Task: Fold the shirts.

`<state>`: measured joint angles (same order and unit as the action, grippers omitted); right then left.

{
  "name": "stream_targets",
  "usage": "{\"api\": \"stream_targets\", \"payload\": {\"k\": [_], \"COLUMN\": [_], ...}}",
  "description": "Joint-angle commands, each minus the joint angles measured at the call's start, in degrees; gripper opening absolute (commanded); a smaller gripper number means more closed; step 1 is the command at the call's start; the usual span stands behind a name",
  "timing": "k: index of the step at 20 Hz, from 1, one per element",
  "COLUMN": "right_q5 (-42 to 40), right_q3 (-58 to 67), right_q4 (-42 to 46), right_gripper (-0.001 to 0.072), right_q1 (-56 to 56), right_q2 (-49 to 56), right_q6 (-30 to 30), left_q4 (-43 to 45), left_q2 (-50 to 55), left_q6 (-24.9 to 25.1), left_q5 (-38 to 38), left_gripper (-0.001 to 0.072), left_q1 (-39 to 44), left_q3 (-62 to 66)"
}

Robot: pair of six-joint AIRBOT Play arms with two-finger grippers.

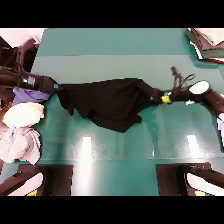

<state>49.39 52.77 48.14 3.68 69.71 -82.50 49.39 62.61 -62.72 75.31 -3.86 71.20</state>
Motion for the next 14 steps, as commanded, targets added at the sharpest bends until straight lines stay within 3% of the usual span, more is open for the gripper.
{"api": "stream_targets", "payload": {"k": [1, 4, 8, 14], "right_q5": [2.3, 5.8, 12.4, 27.1], "right_q3": [7.8, 19.0, 31.8, 46.3], "right_q4": [-0.1, 0.0, 0.0, 0.0], "right_gripper": [0.0017, 0.0017, 0.0016, 0.0016], "right_q1": [-2.9, -7.9, -16.0, -31.7], "right_q2": [-9.1, -18.4, -26.8, -32.3], "right_q6": [0.3, 0.3, -0.4, -4.0], "left_q4": [0.8, 0.8, 0.6, -2.8], "left_q2": [-0.1, -0.1, -0.6, -13.3], "left_q6": [-2.1, -2.5, -6.8, -7.8], "left_q5": [1.4, 4.6, 5.0, -1.8], "left_gripper": [0.0024, 0.0024, 0.0024, 0.0024], "left_q1": [0.0, 0.0, 0.0, 0.0], "left_q3": [11.1, 29.9, 53.4, 55.5]}}
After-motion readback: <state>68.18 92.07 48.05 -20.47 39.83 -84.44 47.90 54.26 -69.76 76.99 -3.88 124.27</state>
